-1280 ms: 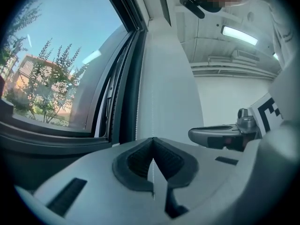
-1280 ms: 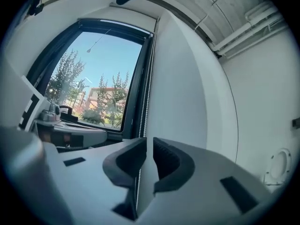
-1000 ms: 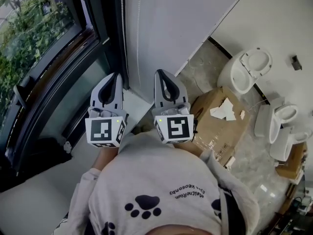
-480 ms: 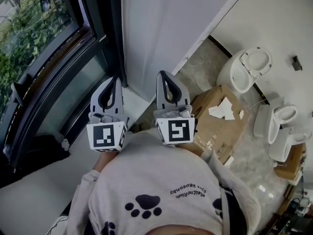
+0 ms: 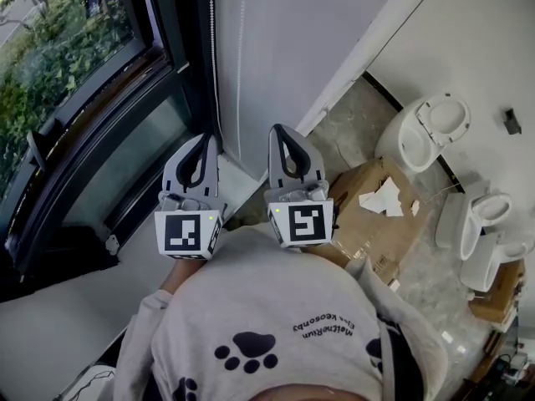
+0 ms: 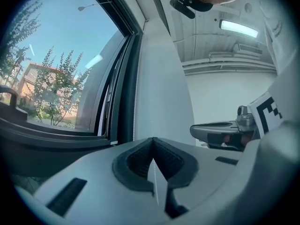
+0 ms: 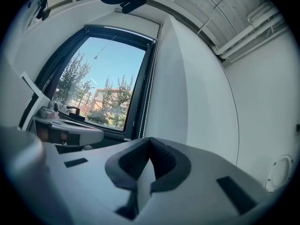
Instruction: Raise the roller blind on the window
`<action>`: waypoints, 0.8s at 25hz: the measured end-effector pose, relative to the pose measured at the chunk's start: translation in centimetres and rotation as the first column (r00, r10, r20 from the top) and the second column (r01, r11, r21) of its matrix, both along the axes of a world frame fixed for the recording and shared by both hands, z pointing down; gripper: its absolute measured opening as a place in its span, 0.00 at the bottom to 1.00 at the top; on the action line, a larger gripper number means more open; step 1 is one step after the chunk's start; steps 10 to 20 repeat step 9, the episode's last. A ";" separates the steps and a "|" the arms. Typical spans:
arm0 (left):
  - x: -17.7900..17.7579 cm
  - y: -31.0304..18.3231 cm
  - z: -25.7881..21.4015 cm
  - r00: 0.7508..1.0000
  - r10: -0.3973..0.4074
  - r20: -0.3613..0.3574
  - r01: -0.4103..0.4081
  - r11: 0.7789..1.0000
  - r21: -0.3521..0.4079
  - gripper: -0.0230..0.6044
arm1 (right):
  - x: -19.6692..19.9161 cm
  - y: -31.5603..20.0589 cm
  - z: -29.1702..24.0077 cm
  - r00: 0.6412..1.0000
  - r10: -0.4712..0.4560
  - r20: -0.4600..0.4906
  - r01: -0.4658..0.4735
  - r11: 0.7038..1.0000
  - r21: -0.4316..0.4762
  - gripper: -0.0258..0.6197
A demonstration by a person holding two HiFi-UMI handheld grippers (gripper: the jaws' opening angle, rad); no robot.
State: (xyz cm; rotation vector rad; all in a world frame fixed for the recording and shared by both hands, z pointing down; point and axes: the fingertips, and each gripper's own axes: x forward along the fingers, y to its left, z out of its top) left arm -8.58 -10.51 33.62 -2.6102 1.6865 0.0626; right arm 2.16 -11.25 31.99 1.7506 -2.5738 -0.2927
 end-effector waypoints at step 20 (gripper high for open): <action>0.7 0.2 0.3 1.000 -0.025 -0.005 0.025 1.000 -0.003 0.05 | 0.2 -0.3 0.0 0.999 -0.053 -0.009 0.053 0.999 0.004 0.05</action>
